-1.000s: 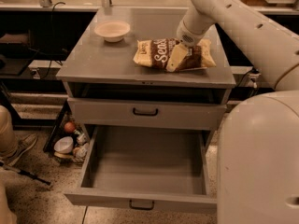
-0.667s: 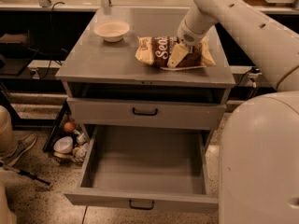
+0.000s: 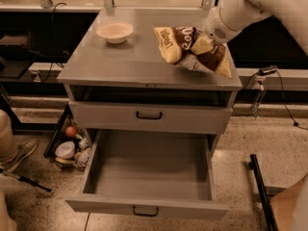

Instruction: Place brown chip bag into middle drawer

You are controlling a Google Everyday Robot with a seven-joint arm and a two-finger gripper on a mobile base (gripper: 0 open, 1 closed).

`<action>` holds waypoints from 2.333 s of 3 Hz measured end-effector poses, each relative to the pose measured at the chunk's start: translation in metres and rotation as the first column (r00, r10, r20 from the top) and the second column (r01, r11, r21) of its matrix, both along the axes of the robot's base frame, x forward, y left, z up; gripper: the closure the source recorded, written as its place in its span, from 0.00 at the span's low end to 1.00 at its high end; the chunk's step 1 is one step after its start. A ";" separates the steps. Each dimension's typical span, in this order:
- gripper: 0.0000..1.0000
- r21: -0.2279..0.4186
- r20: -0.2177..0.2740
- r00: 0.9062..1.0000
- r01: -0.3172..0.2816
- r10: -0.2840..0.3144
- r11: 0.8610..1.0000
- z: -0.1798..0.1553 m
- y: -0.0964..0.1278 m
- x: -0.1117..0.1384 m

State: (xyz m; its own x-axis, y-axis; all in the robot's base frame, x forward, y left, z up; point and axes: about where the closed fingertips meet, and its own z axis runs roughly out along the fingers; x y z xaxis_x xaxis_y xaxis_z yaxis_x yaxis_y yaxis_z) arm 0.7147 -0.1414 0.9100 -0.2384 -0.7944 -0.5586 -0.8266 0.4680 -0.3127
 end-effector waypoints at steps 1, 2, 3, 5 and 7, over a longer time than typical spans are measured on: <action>1.00 0.009 0.001 0.999 0.054 -0.054 0.999 0.037 -0.030 -0.072; 1.00 0.006 -0.110 0.993 0.046 -0.045 0.999 0.037 -0.032 -0.137; 1.00 -0.007 -0.146 0.989 0.033 -0.033 0.999 0.032 -0.031 -0.148; 1.00 -0.024 -0.185 0.982 0.039 -0.042 0.999 0.016 -0.029 -0.159; 1.00 -0.003 -0.352 0.931 0.100 -0.095 0.995 -0.068 -0.014 -0.234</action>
Offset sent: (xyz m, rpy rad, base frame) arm -0.2360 -0.0396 0.0300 -0.0104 0.3189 -0.0221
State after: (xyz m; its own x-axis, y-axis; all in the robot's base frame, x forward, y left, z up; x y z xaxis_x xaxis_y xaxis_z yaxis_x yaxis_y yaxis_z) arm 0.4805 -0.1550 0.8418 -0.4973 -0.7497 -0.4366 -0.8325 0.5540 -0.0029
